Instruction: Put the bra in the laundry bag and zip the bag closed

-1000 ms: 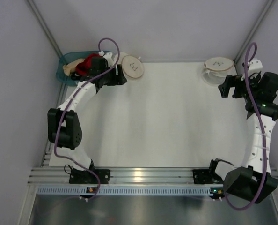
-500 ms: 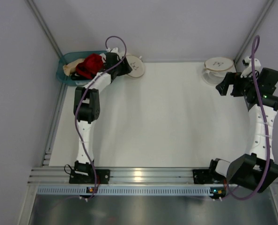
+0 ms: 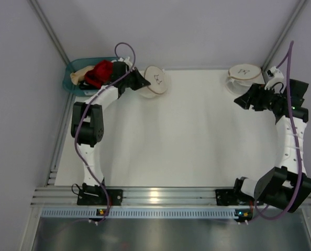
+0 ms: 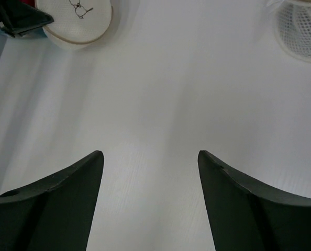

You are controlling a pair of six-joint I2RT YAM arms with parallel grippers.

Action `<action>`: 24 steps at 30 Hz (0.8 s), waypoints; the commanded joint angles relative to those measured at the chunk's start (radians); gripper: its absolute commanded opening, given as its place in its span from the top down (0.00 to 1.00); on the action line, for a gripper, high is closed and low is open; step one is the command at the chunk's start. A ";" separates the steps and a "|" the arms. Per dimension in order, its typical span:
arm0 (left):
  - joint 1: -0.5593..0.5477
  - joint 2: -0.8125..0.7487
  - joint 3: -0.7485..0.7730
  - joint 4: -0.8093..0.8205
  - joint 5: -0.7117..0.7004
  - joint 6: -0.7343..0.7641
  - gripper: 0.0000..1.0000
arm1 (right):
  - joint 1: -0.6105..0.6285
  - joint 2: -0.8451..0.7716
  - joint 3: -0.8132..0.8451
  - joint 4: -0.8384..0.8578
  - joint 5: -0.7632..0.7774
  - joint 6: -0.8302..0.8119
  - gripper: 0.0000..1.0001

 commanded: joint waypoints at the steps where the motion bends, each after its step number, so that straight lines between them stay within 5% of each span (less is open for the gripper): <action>1: -0.001 -0.300 -0.170 0.083 0.178 -0.120 1.00 | 0.019 -0.063 -0.036 0.058 -0.113 0.083 0.27; 8: -0.001 -0.564 -0.497 0.233 0.440 -0.408 1.00 | 0.154 -0.072 -0.053 0.098 -0.127 0.129 0.32; 12: -0.001 -0.615 -0.608 0.352 0.582 -0.549 1.00 | 0.242 -0.045 -0.038 0.173 -0.183 0.208 0.26; 19: -0.018 -0.675 -0.712 0.400 0.718 -0.586 1.00 | 0.410 0.004 -0.082 0.337 -0.250 0.392 0.18; 24: -0.059 -0.716 -0.771 0.400 0.794 -0.589 1.00 | 0.450 0.052 -0.145 0.365 -0.238 0.367 0.20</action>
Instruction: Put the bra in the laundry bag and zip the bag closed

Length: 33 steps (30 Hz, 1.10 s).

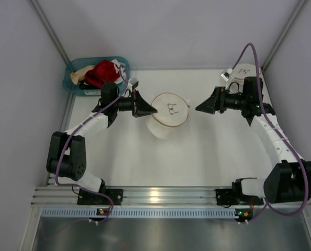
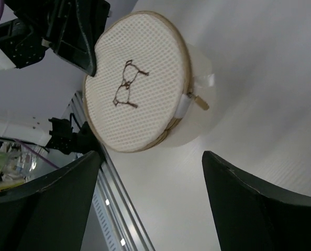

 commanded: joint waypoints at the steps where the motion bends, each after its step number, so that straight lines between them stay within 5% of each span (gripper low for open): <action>1: -0.040 -0.078 -0.031 0.095 0.136 -0.017 1.00 | 0.017 0.033 -0.030 0.100 -0.026 0.020 0.20; 5: -0.066 -0.110 -0.051 0.095 0.182 -0.014 1.00 | 0.028 0.082 -0.013 0.138 -0.069 0.014 0.21; 14: -0.101 -0.141 -0.110 0.096 0.207 0.004 1.00 | 0.138 0.122 0.096 -0.127 -0.158 -0.219 0.25; 20: -0.104 -0.130 -0.109 0.098 0.204 0.021 1.00 | 0.235 0.091 0.047 -0.168 -0.113 -0.272 0.38; 23: -0.106 -0.126 -0.104 0.098 0.210 0.029 1.00 | 0.241 0.091 0.019 -0.164 -0.101 -0.275 0.50; 26: -0.106 -0.132 -0.107 0.084 0.194 0.052 1.00 | 0.241 0.082 0.004 -0.156 -0.102 -0.264 0.78; 27: -0.106 -0.136 -0.104 0.061 0.184 0.076 0.88 | 0.243 0.078 -0.001 -0.142 -0.101 -0.247 0.95; 28: -0.103 -0.143 -0.078 -0.075 0.163 0.187 0.80 | 0.241 0.073 -0.008 -0.138 -0.092 -0.237 1.00; 31: -0.093 -0.198 0.017 -0.508 -0.024 0.572 0.61 | 0.233 0.054 -0.048 -0.090 -0.080 -0.161 1.00; 33: -0.093 -0.228 0.066 -0.572 -0.162 0.658 0.52 | 0.215 0.035 -0.100 -0.023 -0.081 -0.094 1.00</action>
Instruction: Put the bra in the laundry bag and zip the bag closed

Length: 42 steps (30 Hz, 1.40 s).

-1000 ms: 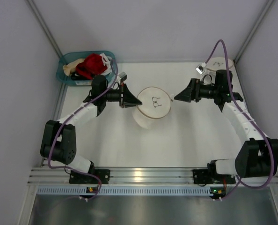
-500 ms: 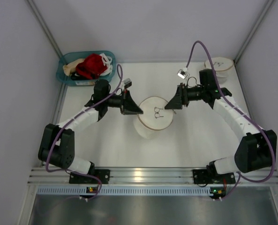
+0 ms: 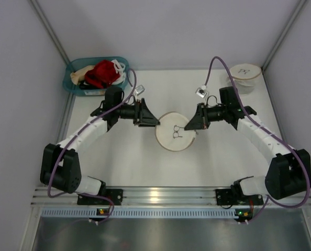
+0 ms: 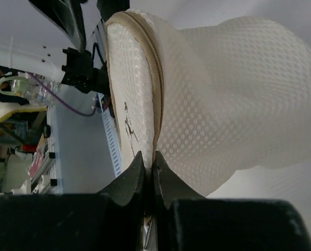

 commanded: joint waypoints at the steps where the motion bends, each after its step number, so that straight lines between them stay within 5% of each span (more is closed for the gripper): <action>1: 0.008 -0.107 0.110 -0.273 -0.231 0.359 0.48 | -0.020 -0.060 -0.066 0.117 0.012 0.102 1.00; 4: 0.010 -0.147 0.115 -0.319 -0.340 0.422 0.29 | -0.027 -0.066 -0.141 0.203 0.070 0.166 1.00; 6: 0.008 -0.134 0.119 -0.382 -0.396 0.468 0.25 | -0.039 -0.059 -0.187 0.237 0.133 0.194 1.00; 13: 0.025 -0.143 0.078 -0.396 -0.481 0.520 0.20 | -0.235 0.066 -0.230 0.347 0.200 0.254 1.00; 21: 0.089 -0.137 0.107 -0.430 -0.502 0.577 0.17 | -0.539 0.242 -0.092 0.763 0.430 0.496 1.00; 28: 0.174 -0.077 0.199 -0.485 -0.510 0.623 0.12 | -0.796 0.242 -0.076 0.715 0.587 0.490 1.00; 30: 0.181 -0.063 0.221 -0.491 -0.534 0.620 0.02 | -0.829 0.219 -0.096 0.699 0.625 0.446 0.98; 31: 0.183 -0.043 0.231 -0.497 -0.544 0.620 0.02 | -0.853 0.204 -0.099 0.672 0.628 0.435 0.89; 33: 0.186 -0.019 0.263 -0.528 -0.567 0.618 0.02 | -0.881 0.188 -0.089 0.588 0.618 0.400 0.28; 34: 0.188 -0.014 0.273 -0.540 -0.578 0.617 0.02 | -0.887 0.182 -0.081 0.587 0.607 0.383 0.27; 35: 0.191 -0.008 0.282 -0.554 -0.590 0.618 0.02 | -0.893 0.173 -0.067 0.526 0.593 0.348 0.07; 42: 0.238 -0.026 0.307 -0.643 -0.714 0.684 0.02 | -0.913 -0.003 -0.009 0.201 0.393 0.115 0.01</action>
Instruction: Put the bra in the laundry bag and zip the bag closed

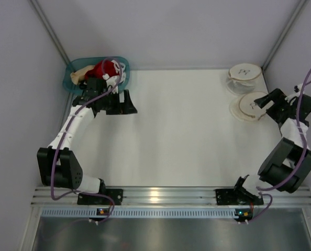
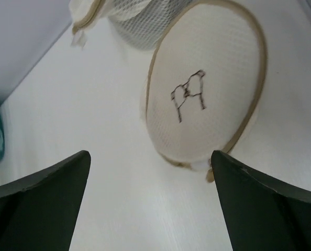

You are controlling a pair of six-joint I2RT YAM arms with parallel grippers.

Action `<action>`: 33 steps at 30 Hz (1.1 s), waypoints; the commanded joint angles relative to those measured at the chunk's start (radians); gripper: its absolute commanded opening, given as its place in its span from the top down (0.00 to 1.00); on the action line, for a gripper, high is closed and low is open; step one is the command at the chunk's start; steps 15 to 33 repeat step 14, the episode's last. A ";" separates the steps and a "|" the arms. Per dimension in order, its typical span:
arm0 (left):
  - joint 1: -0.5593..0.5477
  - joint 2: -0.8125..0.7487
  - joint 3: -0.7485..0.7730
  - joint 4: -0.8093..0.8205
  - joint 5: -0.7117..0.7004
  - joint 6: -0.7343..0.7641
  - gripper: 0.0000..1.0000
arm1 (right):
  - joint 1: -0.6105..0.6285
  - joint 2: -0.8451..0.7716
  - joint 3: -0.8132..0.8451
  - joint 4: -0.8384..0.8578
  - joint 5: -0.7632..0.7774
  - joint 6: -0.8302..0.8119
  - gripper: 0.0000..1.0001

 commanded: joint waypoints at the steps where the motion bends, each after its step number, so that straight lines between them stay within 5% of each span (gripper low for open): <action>1: 0.045 -0.034 0.012 -0.057 -0.098 0.067 0.02 | -0.011 -0.150 0.080 -0.205 -0.141 -0.218 0.01; 6: 0.060 -0.120 -0.110 -0.061 -0.210 0.148 0.02 | 0.076 -0.316 0.050 -0.467 -0.218 -0.432 0.01; 12: 0.062 -0.226 -0.223 -0.061 -0.212 0.179 0.02 | 0.430 -0.427 -0.079 -0.487 -0.121 -0.483 0.00; 14: 0.062 -0.244 -0.212 -0.061 -0.215 0.175 0.02 | 0.464 -0.424 -0.087 -0.481 -0.115 -0.475 0.01; 33: 0.062 -0.244 -0.212 -0.061 -0.215 0.175 0.02 | 0.464 -0.424 -0.087 -0.481 -0.115 -0.475 0.01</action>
